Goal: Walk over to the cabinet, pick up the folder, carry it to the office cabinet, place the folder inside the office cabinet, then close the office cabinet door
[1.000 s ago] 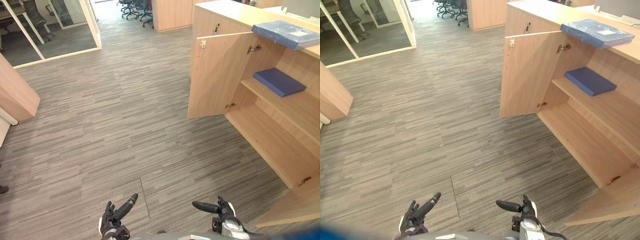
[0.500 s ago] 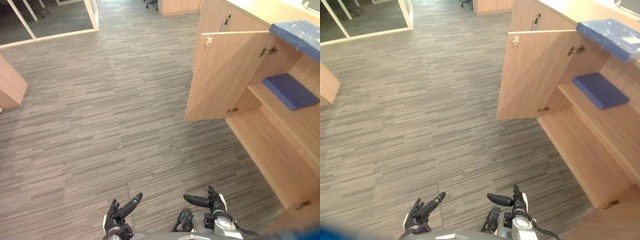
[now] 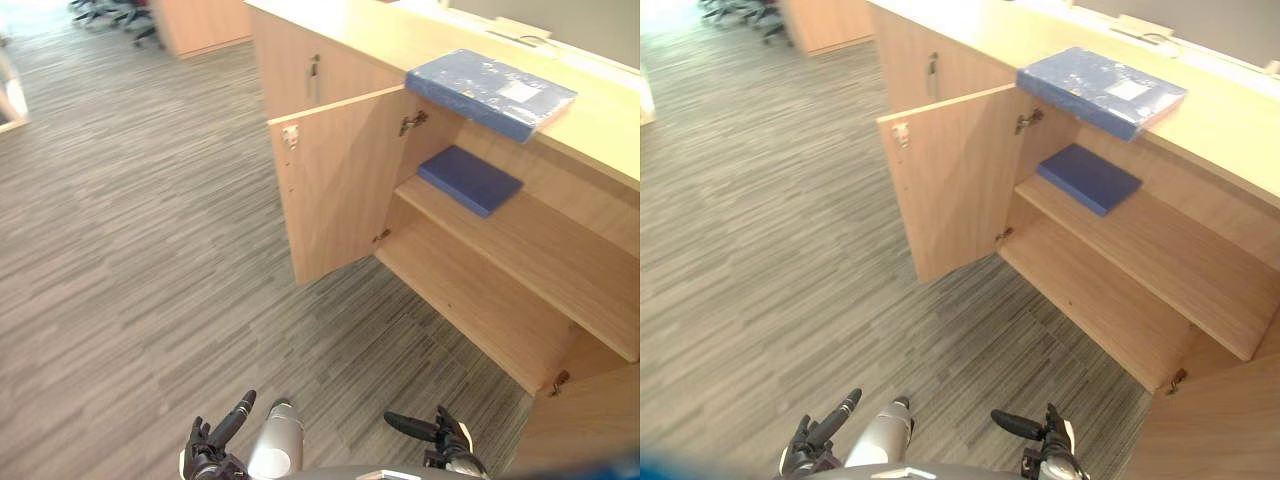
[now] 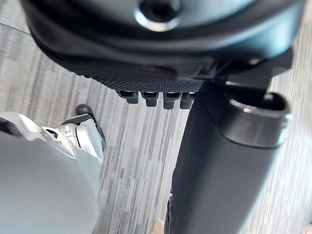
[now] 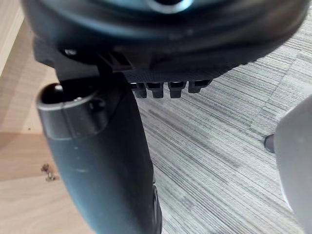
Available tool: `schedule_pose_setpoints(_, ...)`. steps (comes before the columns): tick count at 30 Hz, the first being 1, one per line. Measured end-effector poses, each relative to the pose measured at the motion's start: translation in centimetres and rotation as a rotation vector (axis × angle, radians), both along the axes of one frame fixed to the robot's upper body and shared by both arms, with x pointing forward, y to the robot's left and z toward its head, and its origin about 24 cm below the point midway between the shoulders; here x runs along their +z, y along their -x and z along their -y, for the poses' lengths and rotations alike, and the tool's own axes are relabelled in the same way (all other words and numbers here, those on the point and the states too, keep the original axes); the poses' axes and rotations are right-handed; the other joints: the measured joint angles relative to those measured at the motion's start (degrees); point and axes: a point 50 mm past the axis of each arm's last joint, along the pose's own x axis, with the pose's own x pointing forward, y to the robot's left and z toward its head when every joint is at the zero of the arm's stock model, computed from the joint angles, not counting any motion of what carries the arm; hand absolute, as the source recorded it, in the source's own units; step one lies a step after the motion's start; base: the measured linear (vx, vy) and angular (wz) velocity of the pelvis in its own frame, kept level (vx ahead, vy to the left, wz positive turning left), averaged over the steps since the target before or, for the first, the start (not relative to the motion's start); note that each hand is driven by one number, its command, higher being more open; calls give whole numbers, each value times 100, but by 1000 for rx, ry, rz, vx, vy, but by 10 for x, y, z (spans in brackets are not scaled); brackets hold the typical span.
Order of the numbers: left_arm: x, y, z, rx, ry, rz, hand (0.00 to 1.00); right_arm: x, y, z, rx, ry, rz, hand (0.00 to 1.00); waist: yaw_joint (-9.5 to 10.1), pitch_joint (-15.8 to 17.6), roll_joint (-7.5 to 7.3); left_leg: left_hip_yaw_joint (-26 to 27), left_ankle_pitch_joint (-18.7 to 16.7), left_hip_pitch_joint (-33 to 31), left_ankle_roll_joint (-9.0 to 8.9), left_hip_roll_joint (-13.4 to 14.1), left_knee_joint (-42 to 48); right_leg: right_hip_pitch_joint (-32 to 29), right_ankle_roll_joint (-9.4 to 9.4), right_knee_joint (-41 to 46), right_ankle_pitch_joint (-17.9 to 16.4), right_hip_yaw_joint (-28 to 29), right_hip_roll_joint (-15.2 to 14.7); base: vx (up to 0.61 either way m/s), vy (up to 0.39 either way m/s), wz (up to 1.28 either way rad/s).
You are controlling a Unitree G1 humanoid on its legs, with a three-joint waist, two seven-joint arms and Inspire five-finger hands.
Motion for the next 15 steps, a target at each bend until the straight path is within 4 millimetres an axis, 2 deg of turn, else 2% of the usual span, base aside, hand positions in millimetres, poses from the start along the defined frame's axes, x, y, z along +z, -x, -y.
schedule_pose_setpoints(1, 1, -4, -6, 26, -17, 5, 100, -2, 4, -6, -7, -17, -14, 100, -2, -91, -236, 307, -159, 22, 216, -177, 82, -166, 104, 286, -54, 107, -325, 426, 366, -83)
schedule_pose_setpoints(2, 1, -3, -9, 41, -24, -2, 100, -3, 5, -15, -9, -43, -14, 100, 39, -175, -379, 645, -275, 171, 363, -237, 77, -419, 167, 799, -36, 187, -586, 400, 337, -104)
schedule_pose_setpoints(3, 1, -1, -9, 45, -24, -8, 100, -3, 4, -19, -11, -53, -13, 100, 81, -184, -410, 869, -327, 323, 429, -244, 53, -591, 173, 1212, -32, 238, -726, 372, 340, -143)
schedule_pose_setpoints(4, 1, 1, -10, 54, -27, -16, 100, -1, 0, -19, 2, -60, 9, 100, 163, -168, -469, 1296, -390, 647, 530, -317, -23, -1037, 180, 2287, 8, 296, -1042, 302, 341, -152)
schedule_pose_setpoints(5, 0, 1, -10, 44, -40, -26, 100, 0, -6, -18, 12, -61, 26, 100, 158, -148, -447, 1637, -459, 949, 661, -368, -119, -1500, -82, 3341, 157, 159, -1410, 285, 389, -136)
schedule_pose_setpoints(6, 1, 0, -10, 32, -48, -28, 100, 1, -10, -18, 16, -61, 30, 100, 146, -126, -403, 1751, -488, 1073, 712, -382, -132, -1649, -225, 3695, 182, -46, -1558, 173, 304, -87)
schedule_pose_setpoints(7, 1, -3, -9, 16, -57, -25, 100, 2, -17, -18, 25, -55, 43, 100, 92, -88, -315, 1869, -540, 1208, 798, -370, -154, -1791, -429, 3992, 204, -546, -1771, 107, 257, -58)
schedule_pose_setpoints(8, 2, -8, -10, 10, -64, -15, 100, 2, -22, -19, 38, -54, 51, 100, 24, -76, -234, 2003, -649, 1376, 958, -331, -299, -1945, -556, 4020, 253, -1194, -1935, 82, 198, -77)
schedule_pose_setpoints(10, 3, -10, -12, 24, -75, -15, 100, 4, -32, -28, 86, -62, 73, 100, 26, -47, -189, 2382, -750, 1507, 1051, -189, -460, -2343, -501, 3699, 226, -1547, -1818, 75, 120, -111)
schedule_pose_setpoints(11, 2, -6, -12, 30, -77, -33, 100, 7, -38, -30, 105, -60, 93, 100, 4, 1, -94, 2745, -833, 1596, 1007, 15, -535, -2634, -385, 3230, 187, -1648, -1556, 71, 15, -125)
schedule_pose_setpoints(13, 0, -3, -11, 30, -79, -51, 100, 9, -43, -32, 124, -58, 114, 100, -39, 55, -8, 3016, -890, 1780, 937, 264, -698, -2774, -227, 2481, 278, -1741, -1208, 148, -71, -119)
schedule_pose_setpoints(14, -1, -4, -11, 18, -82, -59, 100, 11, -48, -35, 133, -67, 134, 100, -100, 77, 39, 3136, -938, 1874, 856, 467, -813, -2869, -123, 1870, 452, -1673, -883, 220, -150, -86)
schedule_pose_setpoints(15, -1, -4, -10, 6, -84, -63, 100, 11, -50, -37, 138, -73, 141, 100, -156, 85, 48, 3138, -966, 1930, 806, 542, -877, -2893, -130, 1615, 725, -1583, -726, 306, -211, -57)
